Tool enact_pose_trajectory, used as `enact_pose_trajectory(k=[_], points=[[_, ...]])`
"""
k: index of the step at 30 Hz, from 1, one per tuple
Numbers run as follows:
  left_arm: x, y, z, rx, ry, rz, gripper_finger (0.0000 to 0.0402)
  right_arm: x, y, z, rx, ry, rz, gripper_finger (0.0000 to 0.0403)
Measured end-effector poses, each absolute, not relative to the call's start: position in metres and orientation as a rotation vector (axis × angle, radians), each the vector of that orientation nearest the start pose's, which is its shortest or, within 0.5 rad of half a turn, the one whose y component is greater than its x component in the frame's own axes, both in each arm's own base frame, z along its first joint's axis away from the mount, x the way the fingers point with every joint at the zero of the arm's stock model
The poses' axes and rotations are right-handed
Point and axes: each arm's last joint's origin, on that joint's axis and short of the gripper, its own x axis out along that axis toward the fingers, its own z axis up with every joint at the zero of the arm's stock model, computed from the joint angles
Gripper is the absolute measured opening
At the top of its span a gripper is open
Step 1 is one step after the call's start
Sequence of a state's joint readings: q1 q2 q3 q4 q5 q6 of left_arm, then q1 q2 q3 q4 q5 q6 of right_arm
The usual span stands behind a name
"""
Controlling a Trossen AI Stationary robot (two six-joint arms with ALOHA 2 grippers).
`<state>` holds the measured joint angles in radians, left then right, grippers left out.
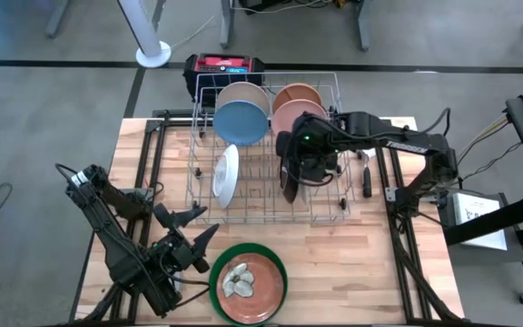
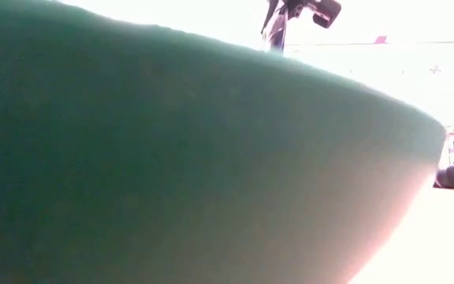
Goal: Sort dishes
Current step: Put the blue flower patterned plate into the dish rack
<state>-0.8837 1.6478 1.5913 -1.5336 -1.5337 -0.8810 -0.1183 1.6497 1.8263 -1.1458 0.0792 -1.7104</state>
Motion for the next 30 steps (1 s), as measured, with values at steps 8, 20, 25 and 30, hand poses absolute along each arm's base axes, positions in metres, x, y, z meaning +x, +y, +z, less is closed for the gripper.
enact_pose_trajectory(k=[8,20,25,30], points=[[0.204,-0.203,0.344,0.67,0.279,0.645,0.0247,0.334,-0.047,0.377,-1.528,0.899,0.719,0.0008],[0.204,-0.203,0.343,0.668,0.293,0.64,0.0247,0.342,-0.051,0.366,-1.521,0.921,0.753,0.0008],[0.204,-0.203,0.343,0.668,0.294,0.639,0.0247,0.345,-0.052,0.362,-1.514,0.926,0.766,0.0008],[0.204,-0.203,0.343,0.667,0.294,0.639,0.0247,0.35,-0.053,0.355,-1.504,0.941,0.784,0.0008]])
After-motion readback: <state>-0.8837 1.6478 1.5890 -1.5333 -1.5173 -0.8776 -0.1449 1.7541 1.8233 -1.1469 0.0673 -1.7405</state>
